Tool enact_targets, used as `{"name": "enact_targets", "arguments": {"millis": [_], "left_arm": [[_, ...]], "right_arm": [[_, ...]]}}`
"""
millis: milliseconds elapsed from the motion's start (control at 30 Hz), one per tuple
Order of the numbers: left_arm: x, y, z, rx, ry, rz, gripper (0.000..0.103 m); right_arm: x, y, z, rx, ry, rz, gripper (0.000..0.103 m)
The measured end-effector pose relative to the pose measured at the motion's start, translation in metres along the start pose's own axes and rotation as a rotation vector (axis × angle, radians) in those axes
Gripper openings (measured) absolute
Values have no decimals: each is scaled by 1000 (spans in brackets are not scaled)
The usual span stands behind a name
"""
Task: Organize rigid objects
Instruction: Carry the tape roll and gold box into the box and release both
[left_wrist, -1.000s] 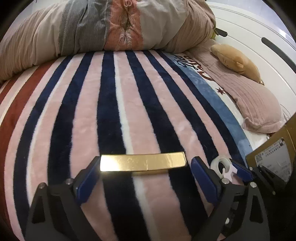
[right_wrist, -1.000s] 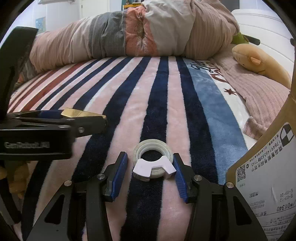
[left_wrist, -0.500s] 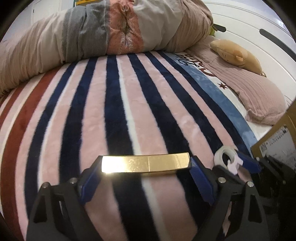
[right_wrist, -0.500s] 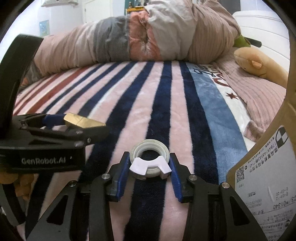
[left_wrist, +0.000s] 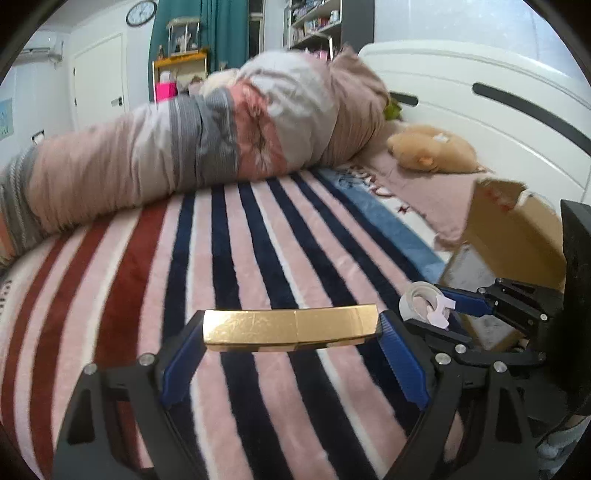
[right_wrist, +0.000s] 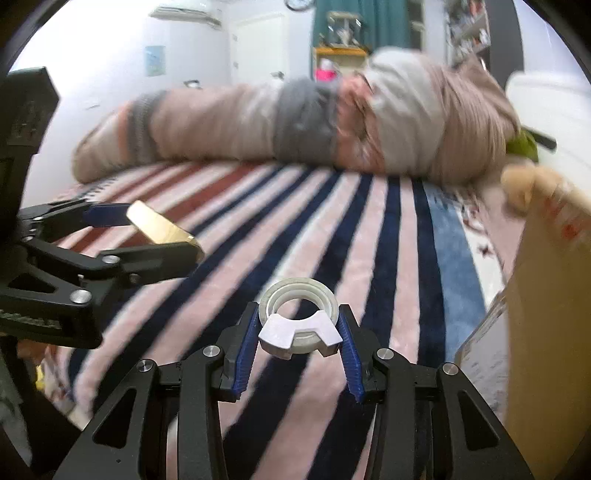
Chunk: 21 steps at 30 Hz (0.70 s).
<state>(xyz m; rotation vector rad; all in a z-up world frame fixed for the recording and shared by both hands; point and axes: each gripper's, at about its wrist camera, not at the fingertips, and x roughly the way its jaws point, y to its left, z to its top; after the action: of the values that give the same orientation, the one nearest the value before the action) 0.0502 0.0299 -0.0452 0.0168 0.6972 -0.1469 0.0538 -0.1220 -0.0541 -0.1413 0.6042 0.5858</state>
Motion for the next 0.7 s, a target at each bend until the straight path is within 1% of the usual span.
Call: {"name": "enact_targets", "arguments": {"millis": [100, 200, 300, 333, 433, 500, 600, 700], "left_arm": [[-35, -11, 12, 11, -50, -8, 89], [-62, -35, 25, 54, -100, -35, 89], [-77, -66, 41, 90, -135, -84, 89], [-79, -76, 46, 99, -142, -103, 89], [-79, -113, 61, 142, -154, -160, 89], [-74, -137, 68, 175, -153, -179, 89], [-60, -172, 77, 213, -128, -226, 89], [-43, -205, 80, 247, -95, -260, 89]], "right_arm": [[-39, 0, 7, -6, -63, 24, 37], [-87, -20, 10, 45, -141, 14, 37], [-118, -45, 8, 87, -184, -41, 37], [-129, -61, 5, 110, -190, -80, 37], [-141, -99, -8, 157, -152, -144, 37], [-140, -118, -20, 165, -106, -183, 37], [-134, -141, -34, 175, -47, -208, 37], [-128, -155, -44, 190, -25, -198, 37]]}}
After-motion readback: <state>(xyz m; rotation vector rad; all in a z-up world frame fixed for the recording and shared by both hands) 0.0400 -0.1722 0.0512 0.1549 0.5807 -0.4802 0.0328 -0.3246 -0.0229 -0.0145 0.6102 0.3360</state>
